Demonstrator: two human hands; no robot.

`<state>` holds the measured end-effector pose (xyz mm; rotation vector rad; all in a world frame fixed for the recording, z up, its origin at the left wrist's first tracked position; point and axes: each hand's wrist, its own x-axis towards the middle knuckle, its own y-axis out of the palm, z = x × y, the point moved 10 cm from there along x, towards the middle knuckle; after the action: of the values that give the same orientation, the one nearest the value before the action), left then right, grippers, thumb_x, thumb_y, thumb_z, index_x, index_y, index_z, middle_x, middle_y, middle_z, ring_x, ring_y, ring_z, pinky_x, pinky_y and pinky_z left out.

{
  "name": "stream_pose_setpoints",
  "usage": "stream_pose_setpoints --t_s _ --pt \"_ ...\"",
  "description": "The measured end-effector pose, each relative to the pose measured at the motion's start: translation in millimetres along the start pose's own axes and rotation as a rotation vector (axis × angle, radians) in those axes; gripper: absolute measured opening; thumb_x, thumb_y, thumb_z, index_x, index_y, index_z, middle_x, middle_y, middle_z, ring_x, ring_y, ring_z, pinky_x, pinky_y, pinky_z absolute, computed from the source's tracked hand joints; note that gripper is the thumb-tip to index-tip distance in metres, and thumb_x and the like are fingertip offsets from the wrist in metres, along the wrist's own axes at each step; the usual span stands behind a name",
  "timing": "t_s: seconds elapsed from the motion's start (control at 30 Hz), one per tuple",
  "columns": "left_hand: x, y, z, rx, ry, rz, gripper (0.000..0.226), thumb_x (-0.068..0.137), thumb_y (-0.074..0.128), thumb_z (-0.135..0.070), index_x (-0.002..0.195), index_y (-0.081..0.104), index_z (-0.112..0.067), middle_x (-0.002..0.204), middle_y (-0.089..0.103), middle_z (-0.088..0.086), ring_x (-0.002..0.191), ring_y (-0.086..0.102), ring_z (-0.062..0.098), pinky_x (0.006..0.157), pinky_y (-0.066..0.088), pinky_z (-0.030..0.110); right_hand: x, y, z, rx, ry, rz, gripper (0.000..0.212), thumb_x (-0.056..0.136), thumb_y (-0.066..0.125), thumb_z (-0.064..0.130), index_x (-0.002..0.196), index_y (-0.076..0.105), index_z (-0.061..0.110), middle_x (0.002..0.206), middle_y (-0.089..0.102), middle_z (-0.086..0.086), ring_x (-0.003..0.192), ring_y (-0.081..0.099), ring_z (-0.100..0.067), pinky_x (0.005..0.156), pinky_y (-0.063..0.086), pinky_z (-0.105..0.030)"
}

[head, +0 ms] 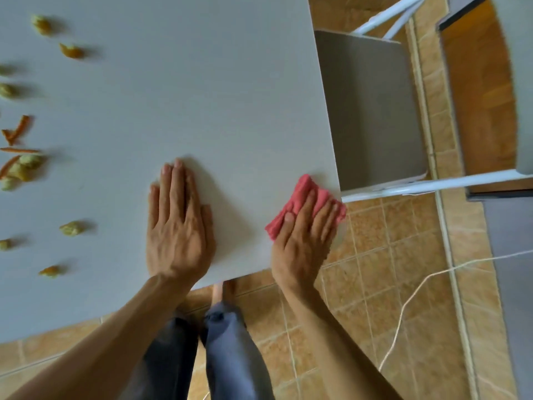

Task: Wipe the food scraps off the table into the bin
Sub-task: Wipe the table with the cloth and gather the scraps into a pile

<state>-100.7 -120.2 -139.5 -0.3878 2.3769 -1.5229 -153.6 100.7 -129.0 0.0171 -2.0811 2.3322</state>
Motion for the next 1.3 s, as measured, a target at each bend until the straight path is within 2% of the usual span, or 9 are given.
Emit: stream_pose_setpoints --t_s 0.17,0.4,0.57,0.63,0.73,0.8,0.97,1.2,1.3 --pt "1 1 -4 -0.024 0.003 -0.021 0.061 0.103 0.029 -0.026 0.154 0.013 0.002 0.164 0.009 0.017 0.153 0.004 0.029 0.125 0.003 0.041 -42 5 48 0.004 -0.7 0.226 0.055 0.107 0.032 0.039 0.16 0.025 0.026 0.17 0.014 -0.01 0.159 0.008 -0.03 0.126 0.017 -0.056" --pt "-3 -5 -4 -0.086 0.021 0.036 0.058 0.102 0.028 -0.023 0.154 0.018 0.001 0.164 0.01 0.014 0.153 0.003 0.025 0.125 0.006 0.041 -20 1 14 0.067 0.088 -0.085 0.054 0.107 0.039 0.033 0.157 0.035 0.014 0.165 0.027 -0.019 0.155 0.02 -0.037 0.124 0.021 -0.057" --pt "-28 -44 23 -0.225 -0.118 0.001 0.053 0.1 0.028 -0.018 0.151 0.032 -0.003 0.162 0.023 0.01 0.152 0.01 0.018 0.124 0.012 0.039 -85 18 132 0.051 -0.731 0.246 0.057 0.107 0.036 0.034 0.161 0.019 0.028 0.17 0.015 -0.01 0.158 0.007 -0.031 0.126 0.015 -0.057" --pt "-50 -61 48 -0.25 -0.155 -0.063 0.051 0.099 0.032 -0.013 0.15 0.035 -0.003 0.161 0.026 0.01 0.152 0.012 0.018 0.124 0.016 0.04 -58 21 123 0.046 -0.68 0.216 0.055 0.108 0.034 0.036 0.161 0.021 0.027 0.171 0.013 -0.006 0.159 0.007 -0.028 0.127 0.014 -0.056" --pt "-86 -80 100 -0.241 -0.266 -0.122 0.053 0.1 0.031 -0.013 0.152 0.03 -0.005 0.162 0.021 0.008 0.153 0.009 0.015 0.124 0.013 0.04 -27 17 104 0.07 -0.226 0.055 0.054 0.108 0.036 0.034 0.16 0.029 0.017 0.168 0.022 -0.013 0.157 0.015 -0.033 0.125 0.018 -0.056" --pt "-109 -93 138 -0.207 -0.342 -0.174 0.054 0.1 0.03 -0.015 0.153 0.026 -0.004 0.163 0.019 0.007 0.153 0.01 0.018 0.124 0.013 0.042 -47 15 134 0.091 -0.102 -0.007 0.055 0.108 0.038 0.032 0.159 0.03 0.011 0.166 0.026 -0.019 0.155 0.019 -0.039 0.123 0.02 -0.057" --pt "-153 -98 206 -0.14 -0.527 -0.195 0.058 0.099 0.026 -0.02 0.154 0.02 -0.004 0.164 0.009 0.003 0.153 0.002 0.016 0.124 0.009 0.045 -96 33 241 0.096 -0.755 0.163 0.057 0.108 0.033 0.036 0.16 0.025 0.015 0.168 0.021 -0.014 0.157 0.014 -0.034 0.126 0.015 -0.055" --pt "-145 -82 227 -0.113 -0.5 -0.211 0.057 0.101 0.026 -0.02 0.155 0.018 -0.002 0.165 0.01 0.013 0.154 0.001 0.023 0.124 0.008 0.047 -73 22 183 0.091 -0.298 -0.029 0.054 0.107 0.041 0.029 0.156 0.036 0.006 0.162 0.033 -0.023 0.151 0.028 -0.042 0.123 0.024 -0.056" --pt "-140 -70 224 -0.074 -0.491 -0.215 0.057 0.102 0.024 -0.021 0.154 0.018 0.001 0.164 0.01 0.016 0.153 0.002 0.027 0.123 0.011 0.051 -75 32 227 0.071 -0.532 0.04 0.059 0.105 0.041 0.035 0.157 0.033 0.009 0.164 0.028 -0.022 0.154 0.022 -0.04 0.124 0.02 -0.056"
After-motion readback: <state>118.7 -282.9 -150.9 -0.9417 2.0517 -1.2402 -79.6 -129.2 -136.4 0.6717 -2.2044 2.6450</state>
